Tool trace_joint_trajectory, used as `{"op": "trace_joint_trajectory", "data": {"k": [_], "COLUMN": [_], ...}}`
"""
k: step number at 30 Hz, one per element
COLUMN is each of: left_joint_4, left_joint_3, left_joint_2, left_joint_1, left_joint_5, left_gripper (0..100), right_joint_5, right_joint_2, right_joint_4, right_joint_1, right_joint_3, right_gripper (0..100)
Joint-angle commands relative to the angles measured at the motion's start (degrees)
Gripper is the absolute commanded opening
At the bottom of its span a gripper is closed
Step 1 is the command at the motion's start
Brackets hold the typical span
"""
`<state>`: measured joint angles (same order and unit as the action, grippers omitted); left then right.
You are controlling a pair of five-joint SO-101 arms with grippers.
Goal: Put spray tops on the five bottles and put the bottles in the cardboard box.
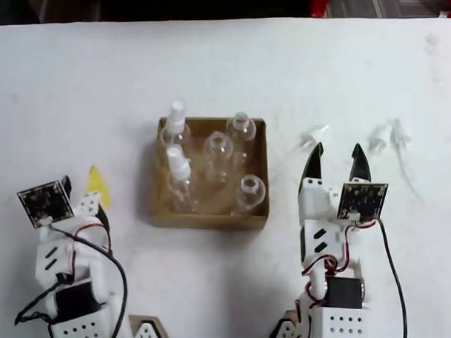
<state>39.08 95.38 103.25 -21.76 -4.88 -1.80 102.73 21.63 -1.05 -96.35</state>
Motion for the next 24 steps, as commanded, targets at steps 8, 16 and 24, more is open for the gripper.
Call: {"op": "trace_joint_trajectory", "data": {"k": [8, 16, 24], "left_joint_4": [4.4, 4.3, 4.3], "left_joint_3": [0.5, 1.1, 1.2], "left_joint_2": [0.3, 0.3, 0.3], "left_joint_1": [12.5, 13.2, 14.8], "left_joint_5": [10.5, 11.2, 12.6], "left_gripper": [17, 17, 17], "right_joint_5": [-0.2, -0.3, -5.5], "right_joint_2": [0.4, 0.3, -8.0], "right_joint_4": [-9.9, -10.4, -7.3], "right_joint_1": [0.1, -0.3, -0.3], "right_joint_3": [-0.4, 0.1, 13.8], "right_gripper": [21.3, 21.5, 21.2]}}
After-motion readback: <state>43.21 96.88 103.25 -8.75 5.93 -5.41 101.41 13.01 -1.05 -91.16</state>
